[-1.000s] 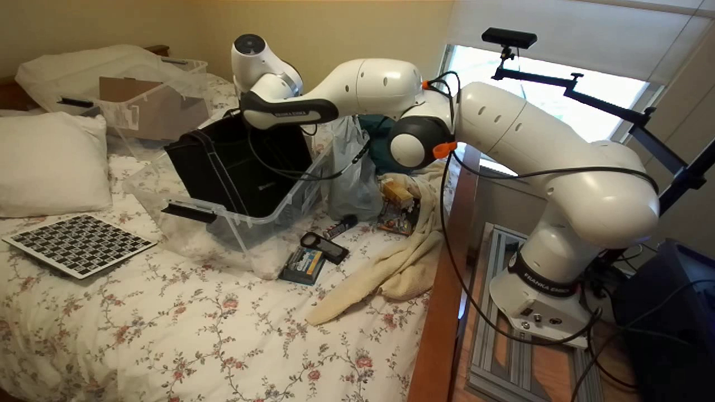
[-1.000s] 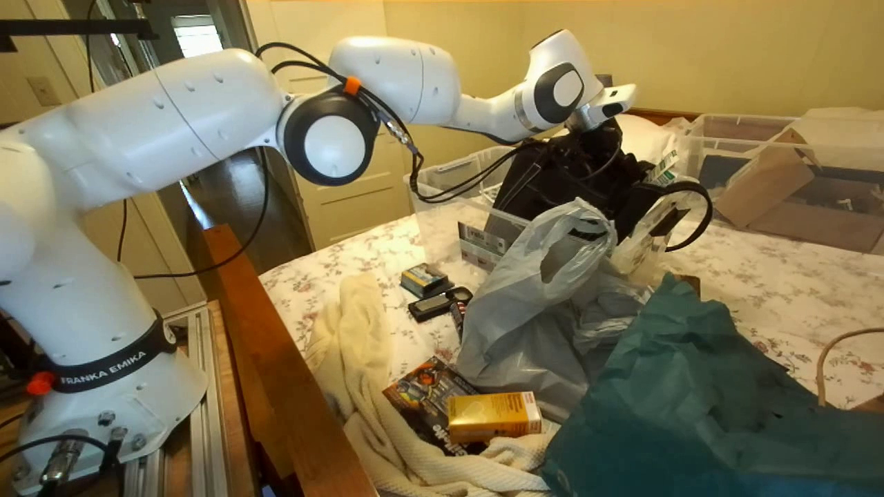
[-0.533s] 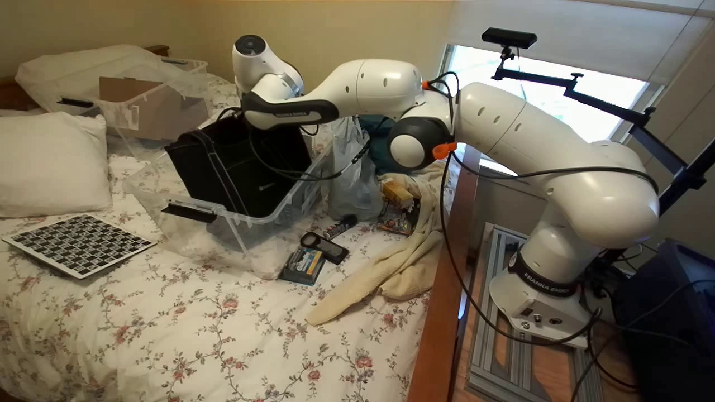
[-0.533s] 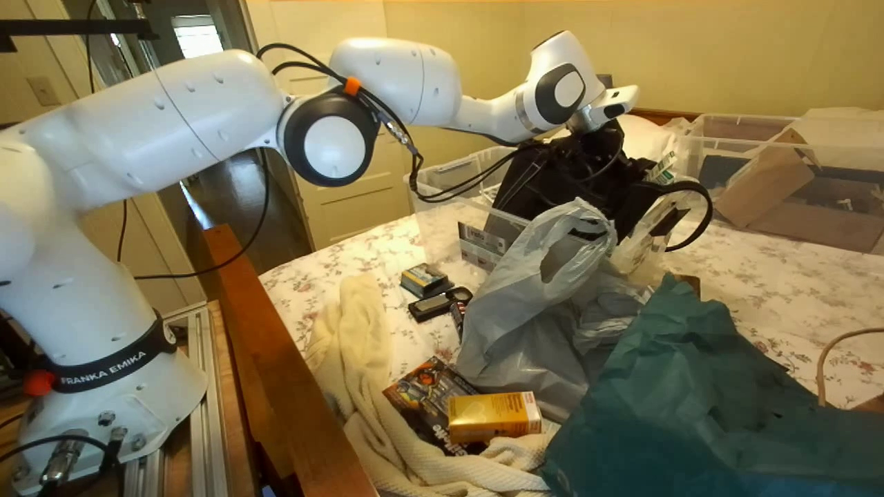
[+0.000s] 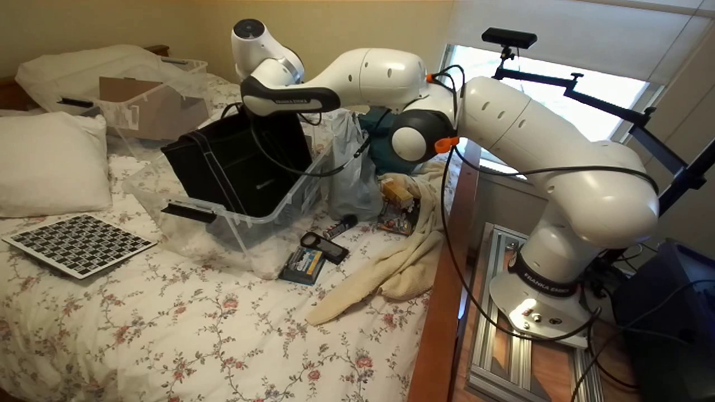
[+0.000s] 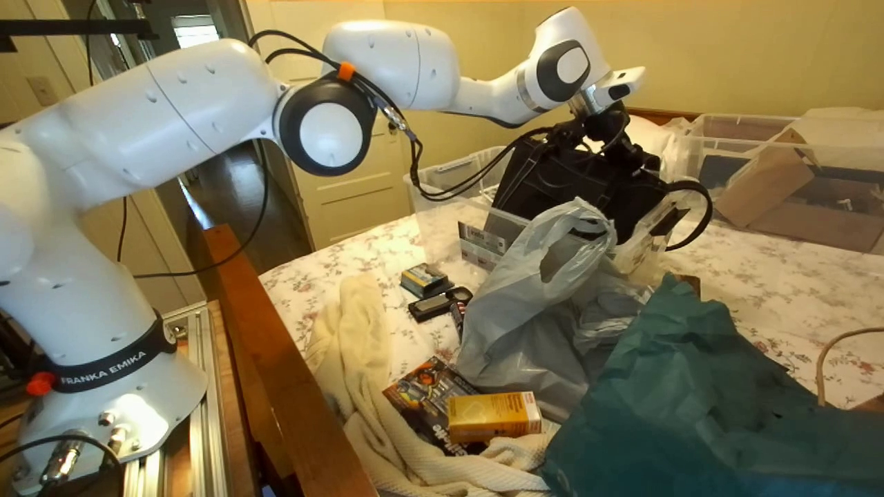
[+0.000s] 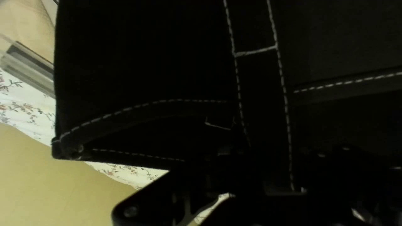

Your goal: Remove the white box from the front small pocket of the black bag and put it in the big pocket

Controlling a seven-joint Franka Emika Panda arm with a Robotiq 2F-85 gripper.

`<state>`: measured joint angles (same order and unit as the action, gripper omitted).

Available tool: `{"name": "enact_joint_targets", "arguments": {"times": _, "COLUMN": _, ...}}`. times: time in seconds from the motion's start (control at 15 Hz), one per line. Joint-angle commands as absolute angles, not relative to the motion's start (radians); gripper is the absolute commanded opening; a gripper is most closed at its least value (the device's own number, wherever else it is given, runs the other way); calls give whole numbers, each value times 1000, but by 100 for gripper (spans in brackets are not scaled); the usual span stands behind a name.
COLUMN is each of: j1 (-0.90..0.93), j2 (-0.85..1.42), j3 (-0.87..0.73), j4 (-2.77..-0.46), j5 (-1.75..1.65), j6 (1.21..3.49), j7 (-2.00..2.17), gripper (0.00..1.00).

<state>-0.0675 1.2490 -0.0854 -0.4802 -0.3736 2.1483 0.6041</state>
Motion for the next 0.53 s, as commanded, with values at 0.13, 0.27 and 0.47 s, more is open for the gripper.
{"name": "enact_joint_targets", "arguments": {"times": 0.13, "j1": -53, "j2": 1191, "j3": -88, "j4": -482, "j5": -371, "j6": 2043, "j7": 643, "gripper": 1}}
{"name": "enact_joint_targets", "arguments": {"times": 0.27, "j1": -49, "j2": 1185, "j3": -87, "j4": -482, "j5": -372, "j6": 2023, "j7": 645, "gripper": 1}}
{"name": "enact_joint_targets", "arguments": {"times": 0.47, "j1": -42, "j2": 1188, "j3": -96, "j4": -476, "j5": -382, "j6": 2024, "j7": 655, "gripper": 28}}
